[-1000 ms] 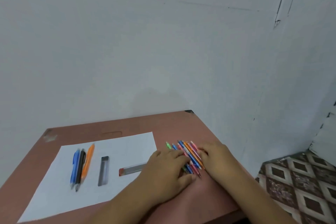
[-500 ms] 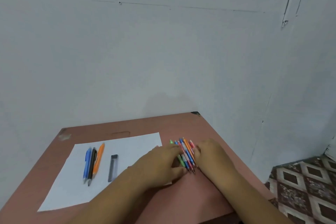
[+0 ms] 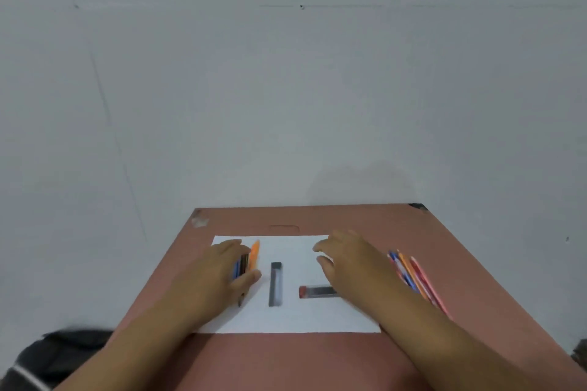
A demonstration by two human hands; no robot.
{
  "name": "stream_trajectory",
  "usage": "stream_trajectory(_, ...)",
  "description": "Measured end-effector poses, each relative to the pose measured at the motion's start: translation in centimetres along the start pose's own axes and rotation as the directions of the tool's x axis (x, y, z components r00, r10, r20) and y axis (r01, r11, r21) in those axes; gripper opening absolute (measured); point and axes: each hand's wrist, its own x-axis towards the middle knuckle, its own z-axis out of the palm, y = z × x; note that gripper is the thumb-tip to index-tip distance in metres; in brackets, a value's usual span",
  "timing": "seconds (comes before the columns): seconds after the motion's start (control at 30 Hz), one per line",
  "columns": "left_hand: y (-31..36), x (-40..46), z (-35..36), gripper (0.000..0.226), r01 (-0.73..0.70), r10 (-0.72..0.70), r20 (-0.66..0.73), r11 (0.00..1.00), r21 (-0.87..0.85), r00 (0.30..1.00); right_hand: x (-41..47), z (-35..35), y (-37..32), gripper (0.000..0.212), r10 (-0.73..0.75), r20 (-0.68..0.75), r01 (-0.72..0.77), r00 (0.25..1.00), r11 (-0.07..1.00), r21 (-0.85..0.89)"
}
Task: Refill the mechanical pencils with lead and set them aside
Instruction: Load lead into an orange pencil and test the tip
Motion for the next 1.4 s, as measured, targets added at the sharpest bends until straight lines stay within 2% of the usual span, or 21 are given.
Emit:
stream_trajectory(0.13,-1.9,-1.3,-0.5,0.065,0.029,-0.031,0.065,0.999,0.043,0.997,3.7,2.6,-3.0,0.034,-0.116,0.098,0.117,0.988,0.993,-0.010)
stream_trajectory(0.27,-2.4,-2.2,-0.1,0.063,0.011,-0.011,0.059,1.000,0.000,0.998,7.1,5.1,-5.1,0.043,-0.198,0.176,0.213,0.964,0.975,-0.068)
stream_trajectory(0.33,-2.6,-2.3,0.0,0.061,0.011,-0.011,0.043,1.000,-0.011,0.999,8.2,5.9,-5.5,0.036,-0.187,0.190,0.201,0.964,0.978,-0.059)
stream_trajectory(0.5,-2.9,-2.0,0.0,0.056,0.032,-0.031,0.034,0.999,-0.023,0.999,8.9,6.5,-5.7,0.023,-0.274,0.189,0.299,0.943,0.947,-0.116)
stream_trajectory(0.67,-2.7,0.0,-0.4,0.053,0.044,-0.044,0.008,0.999,0.025,0.999,8.7,5.0,-5.1,0.021,-0.491,0.192,0.525,0.850,0.820,-0.229)
stream_trajectory(0.8,-1.8,1.3,-1.2,0.065,0.099,-0.099,-0.008,0.994,-0.041,0.995,8.4,4.7,-3.5,0.024,-0.524,0.194,0.558,0.830,0.789,-0.256)
stream_trajectory(0.9,-1.0,2.0,-1.8,0.077,0.153,-0.150,0.049,0.986,-0.067,0.987,8.0,4.2,-2.4,0.030,-0.494,0.146,0.515,0.857,0.825,-0.230)
stream_trajectory(0.97,-0.1,2.4,-2.3,0.084,0.143,-0.137,0.074,0.986,-0.090,0.988,8.0,3.6,-1.8,0.034,-0.451,0.105,0.463,0.886,0.862,-0.207)
stream_trajectory(1.03,0.9,2.8,-2.6,0.074,0.129,-0.121,0.078,0.984,-0.119,0.990,8.1,3.1,-1.3,0.037,-0.425,0.073,0.431,0.902,0.882,-0.192)
stream_trajectory(1.13,1.8,3.9,-2.9,0.035,0.064,-0.062,0.040,0.997,-0.054,0.997,8.7,3.0,-0.6,0.033,-0.443,-0.042,0.427,0.896,0.883,-0.193)
stream_trajectory(1.17,1.9,4.4,-2.9,0.024,0.040,-0.040,0.020,0.999,-0.016,0.999,8.8,3.0,-0.5,0.029,-0.428,-0.074,0.412,0.901,0.897,-0.161)
stream_trajectory(1.23,1.9,5.3,-3.0,0.016,0.015,-0.013,-0.042,0.999,0.046,0.999,8.9,3.0,-0.6,0.018,-0.343,-0.105,0.342,0.933,0.939,-0.023)
stream_trajectory(1.3,1.3,6.2,-2.9,0.017,0.008,-0.003,-0.101,0.999,0.051,0.995,8.6,2.9,-1.0,0.013,-0.131,-0.142,0.170,0.981,0.935,0.313)
stream_trajectory(1.37,0.7,6.9,-2.8,0.021,0.006,-0.005,-0.107,1.000,0.009,0.994,8.0,3.1,-1.4,0.010,0.133,-0.122,-0.018,0.984,0.747,0.665)
stream_trajectory(1.4,0.4,7.1,-2.6,0.021,0.000,0.000,-0.104,1.000,-0.006,0.995,7.8,3.3,-1.5,0.012,0.219,-0.077,-0.081,0.973,0.632,0.771)
